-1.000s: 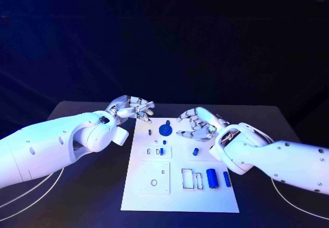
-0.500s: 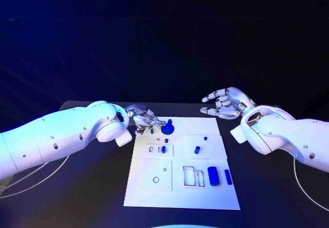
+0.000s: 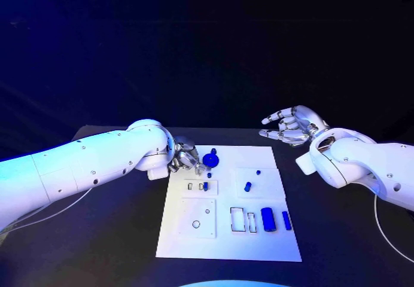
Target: Assemble the parts on the task board
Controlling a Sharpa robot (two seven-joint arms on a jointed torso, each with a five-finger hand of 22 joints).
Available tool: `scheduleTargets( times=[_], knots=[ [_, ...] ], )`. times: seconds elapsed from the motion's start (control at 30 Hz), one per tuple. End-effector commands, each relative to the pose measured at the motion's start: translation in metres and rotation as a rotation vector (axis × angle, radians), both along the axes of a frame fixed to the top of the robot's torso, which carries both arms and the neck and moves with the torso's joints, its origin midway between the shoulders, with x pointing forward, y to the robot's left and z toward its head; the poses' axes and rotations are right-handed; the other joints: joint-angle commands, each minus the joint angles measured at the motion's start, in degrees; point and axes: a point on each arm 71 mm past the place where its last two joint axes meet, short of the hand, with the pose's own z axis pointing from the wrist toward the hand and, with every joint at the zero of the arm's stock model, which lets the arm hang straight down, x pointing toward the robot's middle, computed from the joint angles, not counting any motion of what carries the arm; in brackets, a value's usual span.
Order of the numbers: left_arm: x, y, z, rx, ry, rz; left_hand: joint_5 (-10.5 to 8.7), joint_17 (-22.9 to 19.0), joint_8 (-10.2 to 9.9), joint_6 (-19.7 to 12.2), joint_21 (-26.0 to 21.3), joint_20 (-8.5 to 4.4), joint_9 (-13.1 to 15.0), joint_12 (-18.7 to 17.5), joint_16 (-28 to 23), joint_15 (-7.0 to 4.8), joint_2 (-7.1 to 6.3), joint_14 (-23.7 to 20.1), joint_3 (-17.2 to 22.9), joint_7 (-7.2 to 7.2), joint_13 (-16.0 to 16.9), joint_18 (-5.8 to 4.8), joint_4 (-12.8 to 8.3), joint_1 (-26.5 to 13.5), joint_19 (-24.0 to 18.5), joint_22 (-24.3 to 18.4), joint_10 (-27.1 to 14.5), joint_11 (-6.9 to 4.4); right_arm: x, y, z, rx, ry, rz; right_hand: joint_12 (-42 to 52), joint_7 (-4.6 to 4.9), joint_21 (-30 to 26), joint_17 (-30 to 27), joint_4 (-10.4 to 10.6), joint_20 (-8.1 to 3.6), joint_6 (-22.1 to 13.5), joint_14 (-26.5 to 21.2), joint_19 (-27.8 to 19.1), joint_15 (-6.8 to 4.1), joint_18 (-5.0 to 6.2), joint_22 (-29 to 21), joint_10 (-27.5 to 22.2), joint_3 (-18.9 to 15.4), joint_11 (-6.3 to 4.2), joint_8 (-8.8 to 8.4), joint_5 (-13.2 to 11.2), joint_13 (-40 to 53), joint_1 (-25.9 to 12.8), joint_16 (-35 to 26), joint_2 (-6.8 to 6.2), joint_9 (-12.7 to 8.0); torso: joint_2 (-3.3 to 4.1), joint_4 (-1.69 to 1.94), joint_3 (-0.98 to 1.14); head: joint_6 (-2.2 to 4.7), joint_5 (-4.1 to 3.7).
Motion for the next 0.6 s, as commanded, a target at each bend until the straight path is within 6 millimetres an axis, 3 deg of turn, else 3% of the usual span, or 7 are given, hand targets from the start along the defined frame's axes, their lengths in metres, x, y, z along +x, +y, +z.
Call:
scheduleTargets(
  times=[0.03, 0.5, 0.6],
  knots=[
    [-0.001, -0.003, -0.002, 0.102, 0.021, -0.046, -0.31, 8.1, 0.2, -0.4, 0.2, -0.18, 0.1, 0.1, 0.0, -0.38, 0.04, 3.5, -0.5, -0.12, -0.2, -0.80, 0.0, -0.7, 0.1, 0.0, -0.3, -0.03, 0.000, 0.001, -0.001, 0.007, 0.014, 0.019, -0.2, -0.05, -0.1, 7.3, 0.4, 0.03, 0.1, 4.2, 1.6, 0.06, 0.78, 10.8, -0.4, 0.1, -0.08, 0.23, 0.4, -0.1, -0.1, 0.0, -0.41, 0.0, 0.05, 0.07, -0.04, -0.10, 0.03],
    [0.000, -0.017, -0.008, 0.116, 0.043, -0.071, -0.01, 7.7, 0.0, -0.9, 0.0, -0.14, 0.5, -1.3, -0.2, -0.31, 0.47, 3.4, -0.6, -0.01, -1.9, -0.67, -0.1, -0.7, -0.4, -0.6, -1.7, 0.06, 0.002, 0.001, -0.001, -0.001, 0.021, 0.017, 0.0, -0.11, -0.2, 7.3, 1.1, -0.03, 0.0, 4.2, 1.6, 0.01, 0.80, 10.7, -0.2, -0.2, -0.14, 0.52, 2.4, -0.1, -0.4, -0.1, -0.87, 0.0, 0.06, 0.09, -0.15, 0.00, -0.21],
    [0.000, -0.019, -0.010, 0.115, 0.052, -0.072, 0.00, 7.7, -0.1, -1.0, 0.0, -0.13, 0.5, -1.4, -0.2, -0.29, 0.50, 3.3, -0.6, 0.01, -2.1, -0.67, -0.1, -0.7, -0.4, -0.6, -1.8, 0.08, 0.002, 0.000, -0.001, -0.002, 0.020, 0.014, -0.1, -0.11, -0.3, 7.3, 1.1, -0.03, 0.0, 4.2, 1.6, 0.01, 0.82, 10.7, -0.3, -0.2, -0.14, 0.53, 2.5, -0.1, -0.4, -0.1, -0.90, 0.0, 0.10, 0.06, -0.08, -0.14, -0.15]
  ],
)
